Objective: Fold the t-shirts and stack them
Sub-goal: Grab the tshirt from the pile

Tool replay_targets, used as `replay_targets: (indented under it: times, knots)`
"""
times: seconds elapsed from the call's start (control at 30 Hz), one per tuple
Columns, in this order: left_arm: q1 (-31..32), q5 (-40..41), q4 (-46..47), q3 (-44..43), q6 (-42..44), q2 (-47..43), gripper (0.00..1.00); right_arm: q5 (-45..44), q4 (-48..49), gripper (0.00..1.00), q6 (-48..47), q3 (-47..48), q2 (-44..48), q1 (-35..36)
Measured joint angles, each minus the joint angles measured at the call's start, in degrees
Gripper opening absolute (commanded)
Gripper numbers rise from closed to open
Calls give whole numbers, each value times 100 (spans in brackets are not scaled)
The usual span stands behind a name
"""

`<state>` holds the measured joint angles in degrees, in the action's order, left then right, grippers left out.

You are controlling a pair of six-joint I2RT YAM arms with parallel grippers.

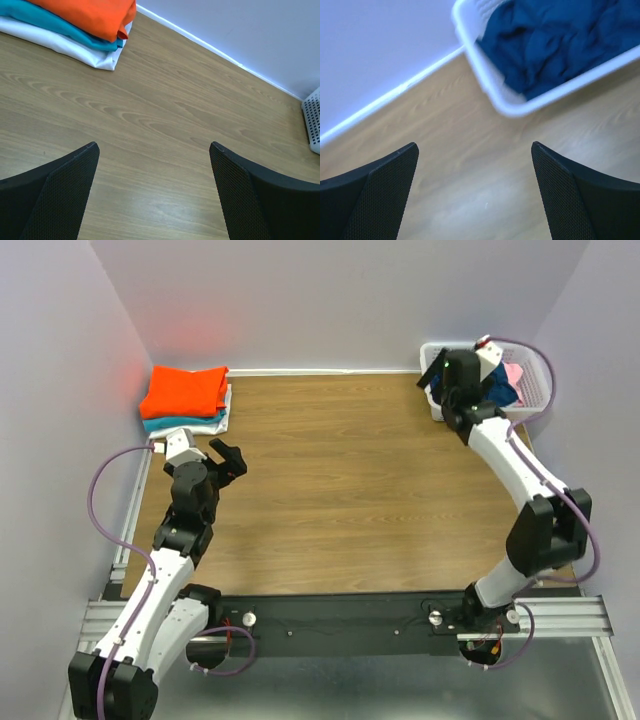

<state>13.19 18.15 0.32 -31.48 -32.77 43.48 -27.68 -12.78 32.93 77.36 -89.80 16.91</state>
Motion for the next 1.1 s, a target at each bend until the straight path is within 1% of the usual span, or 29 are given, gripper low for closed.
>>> replay_targets:
  times: [0.07, 0.17, 0.5, 0.77, 0.87, 1.03, 1.07, 1.1]
  knots:
    - [0, 0, 37, 0, 15, -13, 98, -4, 4, 100, -72, 485, -378, -363]
    - [0, 0, 96, 0, 26, -13, 98, -59, 28, 100, -254, 1139, -997, -706]
    - [0, 59, 186, -76, 44, 295, 98, -59, -22, 100, -667, 3036, -3176, -1381]
    - [0, 225, 214, -76, 90, 647, 98, 337, -17, 100, -693, 4570, -4666, -1847]
    - [0, 245, 216, -92, 111, 704, 98, 535, -20, 100, -704, 4962, -5097, -1978]
    - [0, 251, 219, -111, 133, 782, 98, 824, -37, 99, -704, 5285, -5569, -2151]
    - [0, 260, 219, -118, 136, 798, 98, 881, -35, 98, -702, 5322, -5619, -2173]
    - [0, 278, 219, -129, 140, 820, 98, 927, -33, 93, -695, 5366, -5676, -2194]
